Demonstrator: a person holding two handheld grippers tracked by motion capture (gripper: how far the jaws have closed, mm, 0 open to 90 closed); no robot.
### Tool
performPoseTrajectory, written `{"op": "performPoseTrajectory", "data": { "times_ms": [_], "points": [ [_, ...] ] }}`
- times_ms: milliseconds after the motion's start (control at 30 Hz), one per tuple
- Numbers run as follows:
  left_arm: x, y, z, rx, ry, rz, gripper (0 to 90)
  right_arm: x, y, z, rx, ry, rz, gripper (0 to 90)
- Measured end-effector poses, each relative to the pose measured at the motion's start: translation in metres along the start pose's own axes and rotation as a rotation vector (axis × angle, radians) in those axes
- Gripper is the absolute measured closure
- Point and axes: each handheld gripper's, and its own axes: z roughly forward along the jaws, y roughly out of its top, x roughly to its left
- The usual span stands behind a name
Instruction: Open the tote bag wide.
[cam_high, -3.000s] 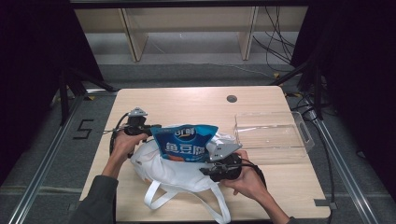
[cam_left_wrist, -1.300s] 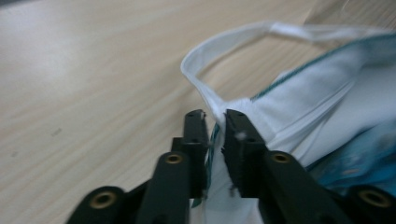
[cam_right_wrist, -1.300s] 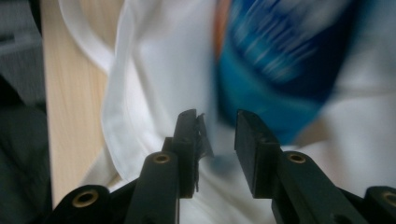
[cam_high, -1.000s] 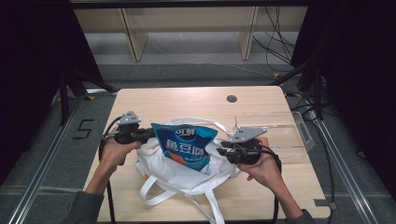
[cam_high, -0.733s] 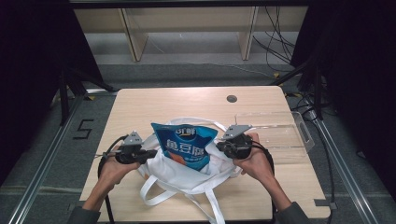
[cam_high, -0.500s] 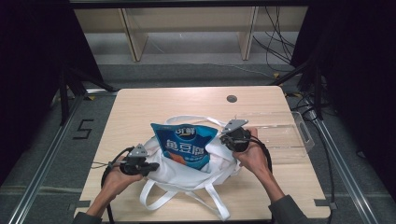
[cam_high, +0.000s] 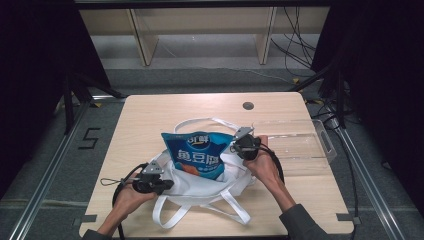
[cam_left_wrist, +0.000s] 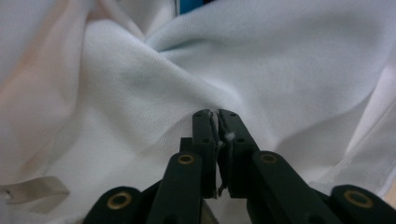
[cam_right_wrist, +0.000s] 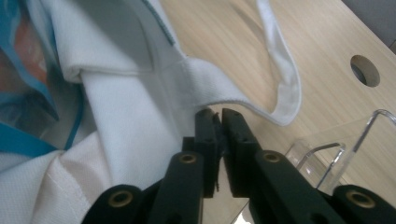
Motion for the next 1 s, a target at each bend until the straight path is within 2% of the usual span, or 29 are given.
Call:
{"op": "performPoseTrajectory", "data": {
  "times_ms": [33,67,100,133,200,233,267,300,333,367,400,467,500,533,567,600,633,667,700,733,800,833,933,967,1000],
  "points": [
    [0.0,0.0,0.0,0.0,0.0,0.0,82.3,0.0,0.0,0.0,0.0,0.0,0.0,82.6],
    [-0.002,0.001,-0.003,-0.025,0.004,-0.01,82.3,-0.002,0.0,-0.002,-0.008,0.009,0.013,79.6],
    [-0.002,0.002,-0.005,-0.04,0.009,-0.013,78.2,-0.008,0.0,-0.006,-0.046,0.016,0.036,73.3],
    [-0.003,0.003,-0.008,-0.053,0.013,-0.017,75.3,-0.008,0.0,-0.008,-0.064,0.016,0.068,71.2],
    [-0.003,0.006,-0.015,-0.099,0.028,-0.029,73.2,-0.01,0.0,-0.011,-0.077,0.029,0.08,68.4],
    [-0.004,0.007,-0.019,-0.115,0.033,-0.024,70.5,-0.012,0.0,-0.016,-0.104,0.037,0.102,64.8],
    [-0.004,0.009,-0.023,-0.144,0.043,-0.04,67.2,-0.014,0.001,-0.021,-0.117,0.048,0.109,62.3],
    [-0.005,0.01,-0.027,-0.152,0.033,-0.036,66.5,-0.016,0.001,-0.026,-0.137,0.062,0.117,59.9],
    [-0.006,0.011,-0.029,-0.181,0.034,-0.049,64.7,-0.017,0.002,-0.029,-0.158,0.07,0.122,58.9],
    [-0.007,0.012,-0.033,-0.178,0.048,-0.041,62.0,-0.019,0.003,-0.033,-0.184,0.078,0.129,56.7],
    [-0.008,0.012,-0.036,-0.189,0.049,-0.052,59.4,-0.02,0.004,-0.039,-0.193,0.098,0.153,55.2],
    [-0.012,0.01,-0.04,-0.187,0.056,-0.062,50.1,-0.023,0.007,-0.053,-0.236,0.143,0.151,52.8],
    [-0.012,0.01,-0.04,-0.187,0.056,-0.062,48.8,-0.023,0.007,-0.053,-0.236,0.143,0.151,52.8],
    [-0.014,0.009,-0.04,-0.209,0.052,-0.078,48.8,-0.024,0.007,-0.056,-0.248,0.144,0.138,51.7],
    [-0.015,0.008,-0.042,-0.207,0.053,-0.078,46.9,-0.025,0.008,-0.061,-0.237,0.168,0.132,50.7],
    [-0.014,0.007,-0.046,-0.19,0.052,-0.063,43.3,-0.025,0.008,-0.065,-0.249,0.182,0.118,50.1],
    [-0.015,0.006,-0.049,-0.201,0.05,-0.087,42.1,-0.026,0.008,-0.069,-0.239,0.185,0.127,49.7],
    [-0.014,0.005,-0.053,-0.185,0.06,-0.084,40.9,-0.025,0.008,-0.071,-0.236,0.193,0.138,49.2],
    [-0.016,0.003,-0.055,-0.221,0.07,-0.108,40.9,-0.025,0.008,-0.071,-0.236,0.193,0.138,49.2],
    [-0.017,0.002,-0.058,-0.209,0.078,-0.108,39.9,-0.026,0.008,-0.073,-0.24,0.205,0.126,48.9],
    [-0.018,-0.006,-0.065,-0.202,0.088,-0.108,38.2,-0.025,0.008,-0.077,-0.239,0.221,0.137,47.9],
    [-0.019,-0.009,-0.066,-0.213,0.088,-0.112,37.5,-0.025,0.008,-0.08,-0.23,0.23,0.129,47.5],
    [-0.022,-0.019,-0.07,-0.212,0.104,-0.123,36.5,-0.026,0.009,-0.084,-0.239,0.225,0.128,46.9],
    [-0.023,-0.022,-0.071,-0.207,0.1,-0.136,36.2,-0.028,0.01,-0.085,-0.238,0.228,0.121,46.8],
    [-0.025,-0.025,-0.073,-0.212,0.114,-0.147,35.8,-0.029,0.01,-0.086,-0.25,0.229,0.119,46.6]
  ]
}}
